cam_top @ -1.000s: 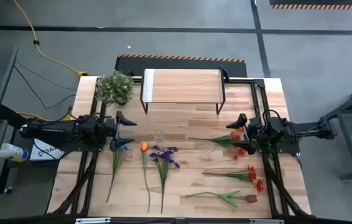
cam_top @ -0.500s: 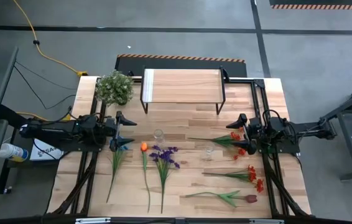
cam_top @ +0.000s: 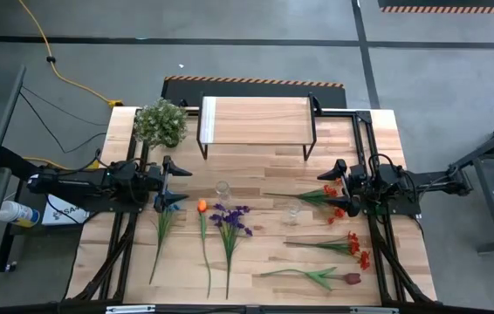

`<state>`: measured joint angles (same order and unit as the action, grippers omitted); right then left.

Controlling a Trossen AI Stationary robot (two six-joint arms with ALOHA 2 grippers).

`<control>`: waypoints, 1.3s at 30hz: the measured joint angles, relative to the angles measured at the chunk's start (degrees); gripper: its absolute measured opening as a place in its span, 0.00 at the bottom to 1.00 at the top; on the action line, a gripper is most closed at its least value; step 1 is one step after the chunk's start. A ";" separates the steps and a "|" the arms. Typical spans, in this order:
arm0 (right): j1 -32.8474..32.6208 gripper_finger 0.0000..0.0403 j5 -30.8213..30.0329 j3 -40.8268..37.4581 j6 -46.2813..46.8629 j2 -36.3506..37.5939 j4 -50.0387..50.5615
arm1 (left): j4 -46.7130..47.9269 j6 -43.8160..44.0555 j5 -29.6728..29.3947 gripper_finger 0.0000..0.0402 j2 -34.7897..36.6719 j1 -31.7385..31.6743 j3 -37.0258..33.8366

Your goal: Pick and place flowers into a vace then onto a shelf

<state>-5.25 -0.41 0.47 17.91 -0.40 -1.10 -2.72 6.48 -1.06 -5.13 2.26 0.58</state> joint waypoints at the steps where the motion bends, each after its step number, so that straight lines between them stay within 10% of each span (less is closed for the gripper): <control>1: 0.02 0.98 -0.02 -0.01 0.00 -0.02 0.02 | 0.02 0.00 0.00 0.99 -0.02 -0.02 0.00; 32: 0.02 0.98 -0.61 -0.02 0.00 0.00 -0.73 | 0.00 0.00 0.01 0.99 0.00 0.00 -0.01; 39: 0.02 0.98 -2.20 -0.02 9.95 -0.02 -18.13 | 0.02 0.00 0.02 0.99 0.00 0.00 0.00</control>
<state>-5.23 -2.60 0.45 27.86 -0.43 -19.24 -2.70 6.48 -1.04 -5.13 2.26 0.58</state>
